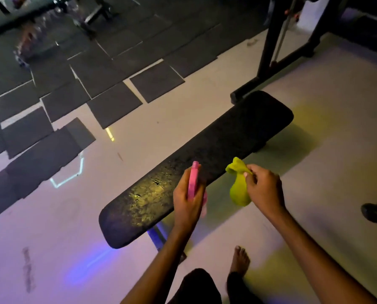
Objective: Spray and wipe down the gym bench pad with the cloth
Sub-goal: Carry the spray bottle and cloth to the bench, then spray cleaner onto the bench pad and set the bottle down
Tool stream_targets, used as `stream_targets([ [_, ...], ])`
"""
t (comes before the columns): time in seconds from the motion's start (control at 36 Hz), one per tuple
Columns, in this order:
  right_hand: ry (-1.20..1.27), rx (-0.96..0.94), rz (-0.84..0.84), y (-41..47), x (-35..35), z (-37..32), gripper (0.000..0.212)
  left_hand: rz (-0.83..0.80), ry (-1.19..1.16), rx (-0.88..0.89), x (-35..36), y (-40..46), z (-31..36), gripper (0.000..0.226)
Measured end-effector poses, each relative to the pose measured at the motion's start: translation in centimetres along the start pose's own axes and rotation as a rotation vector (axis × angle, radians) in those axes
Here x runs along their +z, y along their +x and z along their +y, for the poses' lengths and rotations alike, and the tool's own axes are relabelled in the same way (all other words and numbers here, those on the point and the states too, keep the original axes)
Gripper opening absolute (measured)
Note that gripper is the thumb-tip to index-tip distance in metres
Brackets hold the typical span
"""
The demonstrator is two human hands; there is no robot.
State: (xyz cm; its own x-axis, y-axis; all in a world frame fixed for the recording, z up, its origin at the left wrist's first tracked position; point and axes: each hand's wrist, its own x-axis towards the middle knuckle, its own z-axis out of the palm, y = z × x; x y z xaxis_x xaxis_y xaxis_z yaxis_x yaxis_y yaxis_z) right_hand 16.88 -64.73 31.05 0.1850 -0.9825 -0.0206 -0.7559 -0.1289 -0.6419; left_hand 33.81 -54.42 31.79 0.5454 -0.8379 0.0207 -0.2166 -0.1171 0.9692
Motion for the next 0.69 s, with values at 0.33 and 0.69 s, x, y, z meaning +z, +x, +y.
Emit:
stream_targets([
  [0.33,-0.103,-0.218,-0.274,17.6,6.7,0.4,0.020,0.268,0.018,-0.055,4.9,11.4,-5.4,0.031],
  [0.69,-0.339,-0.629,-0.336,29.8,18.6,0.1,0.020,0.399,0.021,-0.153,4.6,19.9,-12.2,0.035],
])
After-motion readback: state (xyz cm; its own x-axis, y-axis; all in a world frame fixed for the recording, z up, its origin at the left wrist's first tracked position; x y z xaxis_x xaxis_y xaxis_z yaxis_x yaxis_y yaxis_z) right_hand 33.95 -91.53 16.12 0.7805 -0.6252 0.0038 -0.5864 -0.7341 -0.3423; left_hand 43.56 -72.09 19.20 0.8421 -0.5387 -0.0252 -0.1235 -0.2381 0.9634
